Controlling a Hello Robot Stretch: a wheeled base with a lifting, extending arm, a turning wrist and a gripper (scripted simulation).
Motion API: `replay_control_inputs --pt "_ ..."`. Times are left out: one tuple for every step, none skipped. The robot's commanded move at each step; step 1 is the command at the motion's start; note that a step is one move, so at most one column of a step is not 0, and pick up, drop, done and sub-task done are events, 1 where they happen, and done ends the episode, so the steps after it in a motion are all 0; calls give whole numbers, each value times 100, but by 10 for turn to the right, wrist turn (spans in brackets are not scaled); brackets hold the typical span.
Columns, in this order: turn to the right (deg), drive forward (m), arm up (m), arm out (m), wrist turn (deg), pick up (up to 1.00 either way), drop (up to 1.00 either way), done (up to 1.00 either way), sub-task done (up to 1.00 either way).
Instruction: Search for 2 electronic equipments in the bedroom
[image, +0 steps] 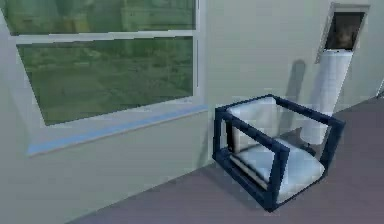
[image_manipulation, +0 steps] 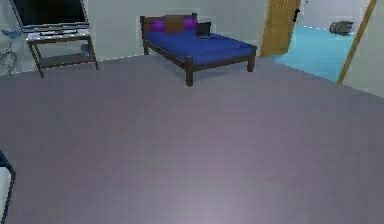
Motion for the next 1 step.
replay_control_inputs --pt "-450 0 0 0 0 0 0 0 0"
